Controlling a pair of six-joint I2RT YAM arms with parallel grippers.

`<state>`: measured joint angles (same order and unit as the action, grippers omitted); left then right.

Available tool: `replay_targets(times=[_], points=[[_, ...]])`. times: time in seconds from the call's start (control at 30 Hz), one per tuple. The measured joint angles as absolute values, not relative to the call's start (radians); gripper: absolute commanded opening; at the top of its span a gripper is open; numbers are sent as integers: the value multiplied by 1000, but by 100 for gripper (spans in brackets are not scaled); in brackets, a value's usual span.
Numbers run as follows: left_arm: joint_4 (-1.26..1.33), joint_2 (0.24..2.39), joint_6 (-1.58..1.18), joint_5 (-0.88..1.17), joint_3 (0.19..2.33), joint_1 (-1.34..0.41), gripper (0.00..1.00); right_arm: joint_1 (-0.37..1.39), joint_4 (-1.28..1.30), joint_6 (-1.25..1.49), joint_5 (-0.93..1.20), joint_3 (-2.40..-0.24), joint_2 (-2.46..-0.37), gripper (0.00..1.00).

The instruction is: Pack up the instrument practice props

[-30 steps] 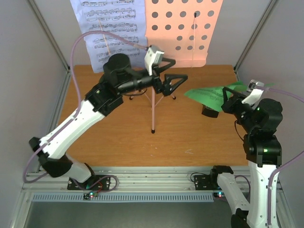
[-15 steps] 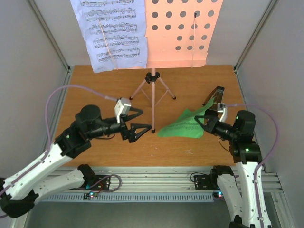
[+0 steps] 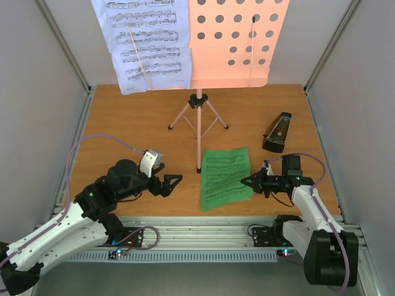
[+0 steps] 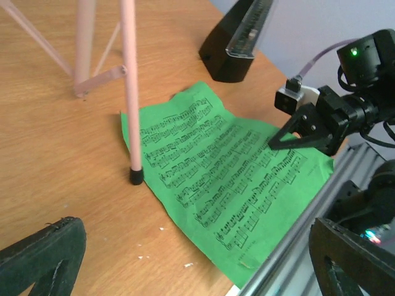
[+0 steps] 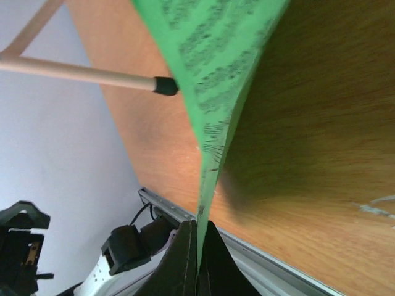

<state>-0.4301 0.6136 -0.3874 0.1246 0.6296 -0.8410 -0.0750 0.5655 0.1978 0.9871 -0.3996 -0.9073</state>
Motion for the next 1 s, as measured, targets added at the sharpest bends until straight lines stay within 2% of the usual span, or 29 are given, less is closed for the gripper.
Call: replay_targets(times=[0.13, 0.27, 0.43, 0.5, 0.6, 0.67, 0.87, 1.0], points=[[-421, 593, -393, 61, 606, -841, 99, -75, 527, 188, 966, -387, -1016, 1], [-406, 568, -401, 4, 575, -841, 99, -75, 511, 174, 919, -386, -1040, 2], [-408, 559, -413, -50, 559, -841, 99, -75, 530, 148, 826, -387, -1026, 16], [-411, 548, -413, -66, 558, -841, 99, -75, 546, 138, 787, -390, -1012, 26], [-418, 515, -413, -101, 557, -838, 99, -75, 575, 126, 724, -393, -977, 48], [-426, 495, -413, -121, 557, -834, 99, -75, 601, 125, 688, -405, -949, 56], [-463, 457, -410, -162, 560, -793, 99, -75, 692, 115, 572, -476, -819, 96], [-462, 454, -403, -134, 560, -676, 99, -75, 775, 116, 484, -537, -693, 99]])
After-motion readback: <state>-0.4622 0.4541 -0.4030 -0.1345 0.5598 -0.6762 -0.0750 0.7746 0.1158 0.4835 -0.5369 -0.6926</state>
